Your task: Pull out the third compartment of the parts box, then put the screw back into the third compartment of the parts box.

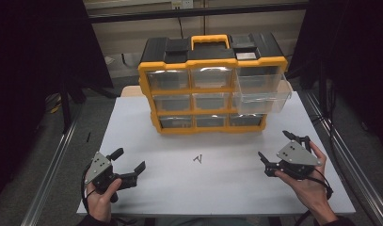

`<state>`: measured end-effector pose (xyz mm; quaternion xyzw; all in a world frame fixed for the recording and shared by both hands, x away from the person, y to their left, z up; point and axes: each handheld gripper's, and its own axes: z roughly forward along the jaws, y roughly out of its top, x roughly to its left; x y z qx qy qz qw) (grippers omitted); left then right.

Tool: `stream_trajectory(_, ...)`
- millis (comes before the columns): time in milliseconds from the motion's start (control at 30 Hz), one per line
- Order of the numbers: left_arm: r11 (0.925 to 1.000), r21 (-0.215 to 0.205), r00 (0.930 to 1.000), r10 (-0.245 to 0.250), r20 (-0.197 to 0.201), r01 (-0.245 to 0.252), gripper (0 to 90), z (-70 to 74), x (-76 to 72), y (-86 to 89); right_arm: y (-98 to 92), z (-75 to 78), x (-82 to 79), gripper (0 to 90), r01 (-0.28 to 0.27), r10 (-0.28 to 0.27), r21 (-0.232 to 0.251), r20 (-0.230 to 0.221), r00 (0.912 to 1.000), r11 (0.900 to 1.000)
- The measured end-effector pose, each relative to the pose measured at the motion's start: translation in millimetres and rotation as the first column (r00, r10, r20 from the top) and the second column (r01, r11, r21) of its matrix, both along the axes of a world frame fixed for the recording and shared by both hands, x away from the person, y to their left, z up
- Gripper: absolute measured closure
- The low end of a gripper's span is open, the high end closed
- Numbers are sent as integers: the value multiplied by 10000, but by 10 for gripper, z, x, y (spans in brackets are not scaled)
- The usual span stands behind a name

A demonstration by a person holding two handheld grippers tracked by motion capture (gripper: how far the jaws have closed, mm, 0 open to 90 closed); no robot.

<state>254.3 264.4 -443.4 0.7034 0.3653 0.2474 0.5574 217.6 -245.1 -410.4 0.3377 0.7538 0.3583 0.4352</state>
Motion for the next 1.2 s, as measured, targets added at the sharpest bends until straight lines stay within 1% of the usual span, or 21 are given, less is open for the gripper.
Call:
stream_trajectory(67, 10000, -20, 10000, 20, -9, -20, 32, -2, -3, -2, -59, -31, -7, 51, -45, 60, 501, -295, 9995, 9987)
stream_trajectory(133, 10000, -60, 10000, 20, -9, -20, 32, -2, -11, -2, -121, -51, -12, 51, -45, 105, 1091, -544, 9985, 9940)
stream_trajectory(200, 10000, -79, 10000, 28, -9, -28, 32, 0, -19, 4, -174, -66, -16, 52, -70, 219, 1746, -837, 9963, 9846)
stream_trajectory(233, 9999, -100, 10000, -9, -19, 9, 32, -1, -21, 9, -205, -75, -22, 52, -78, 294, 2118, -988, 9947, 9773)
stream_trajectory(267, 10000, -87, 10000, 23, -18, -23, 32, -2, -23, 12, -224, -89, -25, 51, -60, 323, 2376, -1070, 9937, 9713)
stream_trajectory(333, 9999, -103, 10000, 32, -44, -32, 32, -7, -25, 13, -256, -112, -26, 51, -29, 407, 2756, -1316, 9905, 9613)
stream_trajectory(400, 10000, -92, 9999, 32, -102, -33, 32, -16, -29, 13, -280, -135, -21, 51, 82, 453, 3091, -1654, 9852, 9510)
stream_trajectory(467, 9999, -94, 9999, 34, -97, -35, 32, -18, -33, 18, -299, -153, -17, 50, 155, 475, 3265, -1842, 9817, 9451)
stream_trajectory(500, 9999, -149, 9999, 41, -112, -42, 32, -17, -38, 17, -310, -167, -14, 48, 223, 498, 3486, -1966, 9792, 9370)
stream_trajectory(533, 9999, -97, 10000, 28, -84, -29, 32, -15, -38, 23, -321, -179, -13, 46, 245, 559, 3630, -2093, 9763, 9315)
stream_trajectory(667, 9999, -145, 10000, 49, -65, -50, 32, -13, -36, 27, -341, -227, 15, 46, 527, 471, 3734, -2534, 9662, 9262)
stream_trajectory(700, 9999, -118, 9999, 104, -81, -105, 32, -14, -33, 24, -339, -228, 16, 48, 589, 409, 3688, -2569, 9656, 9276)
stream_trajectory(733, 9999, -118, 9999, 104, -81, -105, 31, -14, -33, 24, -331, -230, 13, 49, 618, 418, 3702, -2654, 9632, 9269)
stream_trajectory(800, 9998, -128, 9999, 118, -55, -119, 32, -11, -22, 16, -318, -242, 23, 49, 567, 513, 3798, -2682, 9620, 9233)
stream_trajectory(833, 9999, -89, 9999, 132, -46, -132, 32, -9, -21, 16, -311, -248, 27, 49, 537, 552, 3751, -2735, 9603, 9254)
stream_trajectory(900, 9999, -122, 9999, 109, -63, -110, 31, -9, -24, 14, -310, -250, 36, 50, 549, 603, 3897, -2775, 9588, 9193)
stream_trajectory(967, 9998, -115, 9999, 138, -67, -138, 31, -6, -28, 18, -310, -250, 47, 49, 574, 575, 3947, -2732, 9602, 9170)
stream_trajectory(1000, 9998, -122, 9999, 144, -75, -145, 31, -7, -28, 18, -310, -251, 50, 49, 589, 565, 3904, -2775, 9591, 9188)
stream_trajectory(1067, 9999, -91, 9999, 142, -77, -142, 31, -7, -24, 23, -298, -250, 57, 48, 554, 590, 3893, -2757, 9594, 9195)
stream_trajectory(1133, 9999, -79, 9999, 142, -85, -143, 31, -11, -19, 21, -286, -250, 70, 49, 468, 645, 3834, -2723, 9600, 9224)
stream_trajectory(1200, 9999, -89, 9999, 62, -96, -62, 32, -16, -13, 25, -252, -249, 81, 49, 411, 708, 3767, -2785, 9578, 9254)
